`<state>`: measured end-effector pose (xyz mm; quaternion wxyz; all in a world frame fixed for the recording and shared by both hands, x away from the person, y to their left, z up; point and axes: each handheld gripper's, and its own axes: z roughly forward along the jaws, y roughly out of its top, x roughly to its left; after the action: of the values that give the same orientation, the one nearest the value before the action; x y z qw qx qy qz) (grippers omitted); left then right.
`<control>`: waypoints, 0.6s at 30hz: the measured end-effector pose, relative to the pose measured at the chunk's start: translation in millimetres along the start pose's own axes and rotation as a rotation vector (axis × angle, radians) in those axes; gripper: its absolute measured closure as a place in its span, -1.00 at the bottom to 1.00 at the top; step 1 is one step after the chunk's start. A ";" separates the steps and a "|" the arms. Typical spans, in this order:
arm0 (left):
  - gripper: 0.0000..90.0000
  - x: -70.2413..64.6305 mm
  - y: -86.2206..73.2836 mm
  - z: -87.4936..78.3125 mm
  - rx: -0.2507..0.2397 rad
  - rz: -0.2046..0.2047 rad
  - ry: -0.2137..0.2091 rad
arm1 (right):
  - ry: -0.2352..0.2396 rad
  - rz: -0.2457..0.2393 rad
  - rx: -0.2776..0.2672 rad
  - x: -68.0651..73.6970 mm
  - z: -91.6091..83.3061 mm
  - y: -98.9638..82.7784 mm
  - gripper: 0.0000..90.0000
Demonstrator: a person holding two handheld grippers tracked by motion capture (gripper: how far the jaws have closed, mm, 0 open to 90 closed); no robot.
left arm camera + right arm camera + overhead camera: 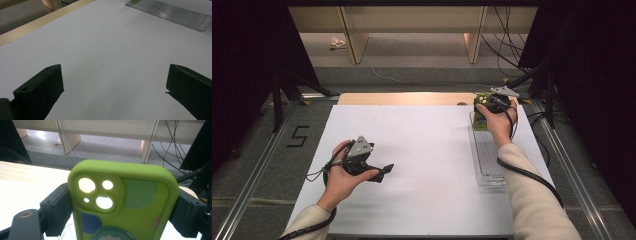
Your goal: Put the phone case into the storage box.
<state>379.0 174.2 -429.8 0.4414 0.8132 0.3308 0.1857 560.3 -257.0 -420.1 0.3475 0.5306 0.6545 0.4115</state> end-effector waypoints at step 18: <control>-0.98 -0.1 -0.2 0.6 0.001 0.001 0.000 | 0.031 0.011 0.013 -2.8 3.0 0.9 -0.68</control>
<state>379.2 173.9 -430.3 0.4407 0.8136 0.3308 0.1858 564.0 -259.1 -420.5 0.3317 0.5297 0.6596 0.4175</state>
